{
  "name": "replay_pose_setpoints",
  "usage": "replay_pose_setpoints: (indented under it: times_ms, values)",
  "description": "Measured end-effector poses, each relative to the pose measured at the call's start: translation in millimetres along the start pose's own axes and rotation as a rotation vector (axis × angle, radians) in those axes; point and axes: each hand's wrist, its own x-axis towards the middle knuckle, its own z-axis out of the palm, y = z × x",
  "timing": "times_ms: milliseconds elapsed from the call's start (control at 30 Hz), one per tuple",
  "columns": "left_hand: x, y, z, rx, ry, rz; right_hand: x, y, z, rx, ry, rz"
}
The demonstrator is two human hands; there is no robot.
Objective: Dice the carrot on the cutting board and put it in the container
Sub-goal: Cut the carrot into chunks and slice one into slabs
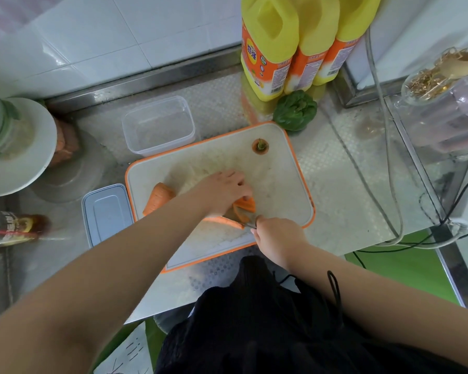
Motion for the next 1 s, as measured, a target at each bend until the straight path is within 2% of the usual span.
replay_pose_setpoints:
  times_ms: [200,300,400,500,767,900,1000]
  values:
    - [14.2,3.9,-10.2,0.270,-0.132,0.239,-0.8,-1.1,2.3,-0.014,0.004,0.018]
    - [19.2,4.4,-14.2,0.361,-0.211,0.299,-0.7,-1.7,1.7,-0.008,0.013,0.022]
    - [19.6,1.0,-18.5,0.370,-0.234,0.339,-0.4,-1.2,1.4,0.011,0.001,0.026]
    - [19.5,-5.3,-15.3,0.320,-0.172,0.364,0.8,-0.1,3.0,0.017,-0.004,0.029]
    - [21.4,-12.4,-5.3,-0.162,-0.082,0.042,2.4,1.3,3.7,0.004,-0.005,0.019]
    - [22.3,-11.7,-4.0,-0.261,-0.079,-0.090,2.1,1.0,3.0,0.007,-0.005,0.014]
    - [22.5,-13.1,-2.5,-0.292,-0.057,-0.106,0.9,0.9,2.0,0.012,0.003,0.008]
